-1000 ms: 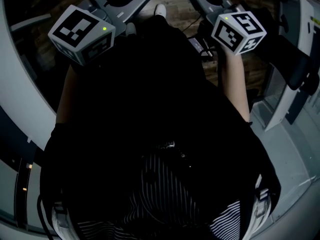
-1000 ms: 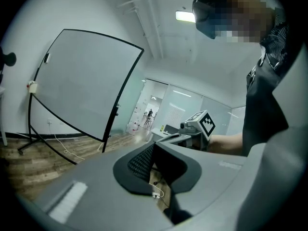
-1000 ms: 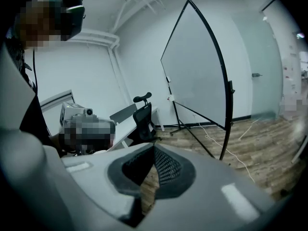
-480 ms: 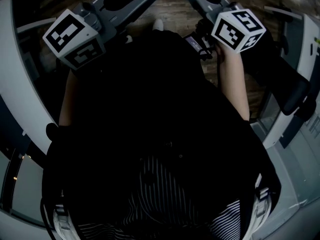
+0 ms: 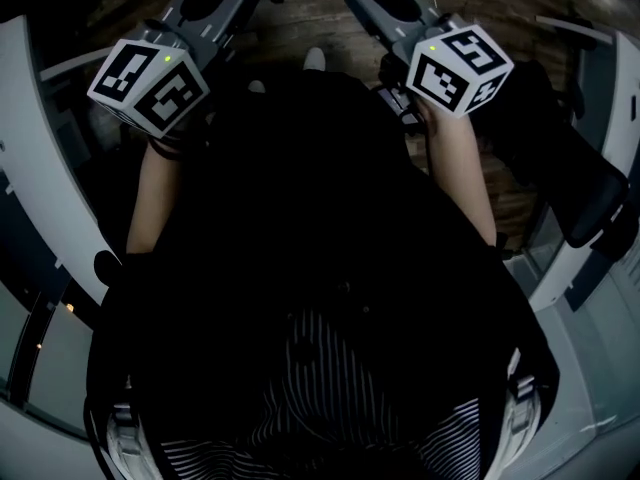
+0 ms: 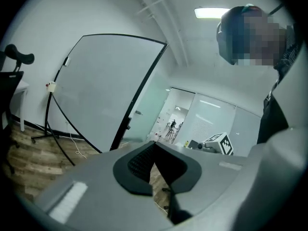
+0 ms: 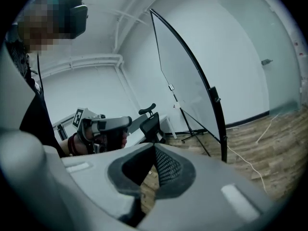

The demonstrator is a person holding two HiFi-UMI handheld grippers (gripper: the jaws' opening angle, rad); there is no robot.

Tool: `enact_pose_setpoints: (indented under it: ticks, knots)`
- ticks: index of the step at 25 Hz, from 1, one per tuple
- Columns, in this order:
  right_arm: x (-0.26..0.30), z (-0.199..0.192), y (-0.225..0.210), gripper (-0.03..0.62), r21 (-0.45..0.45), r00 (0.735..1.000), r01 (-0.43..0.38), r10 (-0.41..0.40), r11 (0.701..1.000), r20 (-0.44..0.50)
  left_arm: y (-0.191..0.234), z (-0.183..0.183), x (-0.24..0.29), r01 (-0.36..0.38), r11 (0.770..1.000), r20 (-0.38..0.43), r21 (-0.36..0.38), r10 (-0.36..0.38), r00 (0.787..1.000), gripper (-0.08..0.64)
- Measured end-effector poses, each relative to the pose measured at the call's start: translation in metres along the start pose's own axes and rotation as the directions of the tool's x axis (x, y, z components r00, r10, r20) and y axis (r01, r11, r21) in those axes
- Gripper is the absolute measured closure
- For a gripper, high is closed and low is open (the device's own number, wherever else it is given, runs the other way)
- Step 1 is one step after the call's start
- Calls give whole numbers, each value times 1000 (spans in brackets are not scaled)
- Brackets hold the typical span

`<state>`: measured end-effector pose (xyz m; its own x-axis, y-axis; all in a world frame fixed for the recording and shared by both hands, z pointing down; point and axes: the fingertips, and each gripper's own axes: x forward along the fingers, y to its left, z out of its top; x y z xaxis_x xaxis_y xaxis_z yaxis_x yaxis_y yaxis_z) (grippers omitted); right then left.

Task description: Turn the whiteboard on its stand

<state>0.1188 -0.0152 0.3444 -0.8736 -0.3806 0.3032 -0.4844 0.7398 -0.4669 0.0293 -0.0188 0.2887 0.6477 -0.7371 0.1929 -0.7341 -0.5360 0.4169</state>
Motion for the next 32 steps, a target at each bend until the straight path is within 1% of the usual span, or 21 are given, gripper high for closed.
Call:
enact_pose_setpoints:
  ticks: [2, 4, 6, 10, 13, 16, 20, 23, 25, 27, 29, 32]
  knots:
    - [-4, -1, -5, 591, 4, 1000, -2, 3, 1000, -4, 3, 7, 2, -21, 1000, 36, 9, 20, 999, 557]
    - [-7, -1, -13, 591, 3, 1000, -7, 7, 1000, -9, 4, 21, 3, -54, 998, 100, 40, 50, 994, 557]
    - [-12, -3, -22, 591, 8, 1000, -17, 18, 1000, -17, 3, 29, 8, -71, 996, 130, 54, 63, 990, 557]
    - [-6, -7, -37, 591, 6, 998, -29, 29, 1000, -47, 11, 25, 11, -83, 996, 107, 33, 79, 991, 557]
    - [16, 7, -38, 591, -6, 999, -27, 27, 1000, -34, 27, 24, 7, -86, 996, 87, 39, 82, 993, 557]
    - [37, 24, -31, 591, -31, 1000, -24, 23, 999, -18, 37, 30, 15, -39, 997, 89, 63, 33, 995, 557]
    - [56, 41, -16, 591, -66, 999, -15, 12, 998, -32, 49, 52, 27, 45, 997, 104, 66, -52, 993, 557]
    - [67, 52, -16, 591, -63, 1000, -7, 6, 998, -25, 60, 67, 35, 89, 992, 96, 88, -98, 991, 557]
    - [80, 61, -15, 591, -69, 1000, -11, 10, 998, -17, 74, 77, 35, 105, 988, 89, 109, -115, 989, 557]
    - [99, 73, -12, 591, -88, 1000, -16, 15, 996, -12, 92, 89, 32, 119, 984, 100, 132, -132, 986, 557]
    - [115, 81, -13, 591, -94, 1000, -11, 10, 996, -12, 109, 95, 32, 128, 982, 105, 137, -143, 984, 557]
    - [135, 90, -19, 591, -74, 1000, 1, -1, 997, -2, 129, 97, 38, 148, 979, 90, 139, -162, 983, 557]
